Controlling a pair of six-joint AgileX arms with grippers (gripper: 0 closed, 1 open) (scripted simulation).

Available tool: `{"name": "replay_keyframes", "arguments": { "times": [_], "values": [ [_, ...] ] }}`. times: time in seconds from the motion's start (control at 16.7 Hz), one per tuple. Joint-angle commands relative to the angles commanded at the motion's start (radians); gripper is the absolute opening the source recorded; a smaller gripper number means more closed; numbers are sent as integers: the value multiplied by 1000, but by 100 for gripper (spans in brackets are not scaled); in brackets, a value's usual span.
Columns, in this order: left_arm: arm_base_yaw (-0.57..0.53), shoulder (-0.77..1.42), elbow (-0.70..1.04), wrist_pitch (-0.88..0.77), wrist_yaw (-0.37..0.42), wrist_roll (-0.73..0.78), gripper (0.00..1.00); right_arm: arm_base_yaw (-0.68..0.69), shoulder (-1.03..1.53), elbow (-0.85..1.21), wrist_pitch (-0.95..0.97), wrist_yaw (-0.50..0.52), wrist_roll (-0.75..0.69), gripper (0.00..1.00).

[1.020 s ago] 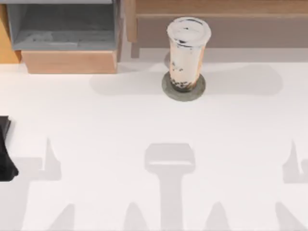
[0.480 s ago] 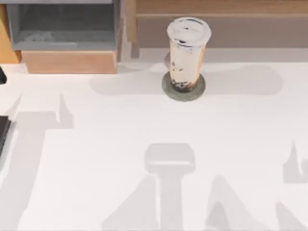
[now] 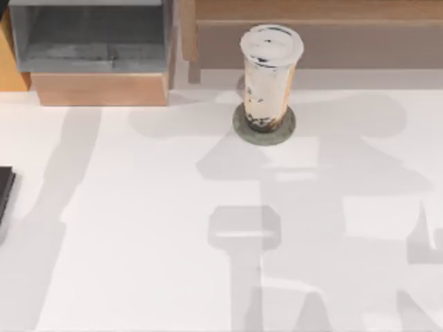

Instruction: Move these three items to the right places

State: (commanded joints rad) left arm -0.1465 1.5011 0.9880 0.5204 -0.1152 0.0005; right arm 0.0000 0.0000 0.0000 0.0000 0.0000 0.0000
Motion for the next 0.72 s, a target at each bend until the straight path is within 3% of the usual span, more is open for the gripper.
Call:
{"name": "replay_keyframes", "arguments": {
  "times": [0.36, 0.72],
  "values": [
    [-33, 358, 228, 119, -27, 0, 100, 0, 0, 0, 0, 0, 0, 100],
    [-37, 395, 253, 133, -30, -1, 100, 0, 0, 0, 0, 0, 0, 100]
  ]
}}
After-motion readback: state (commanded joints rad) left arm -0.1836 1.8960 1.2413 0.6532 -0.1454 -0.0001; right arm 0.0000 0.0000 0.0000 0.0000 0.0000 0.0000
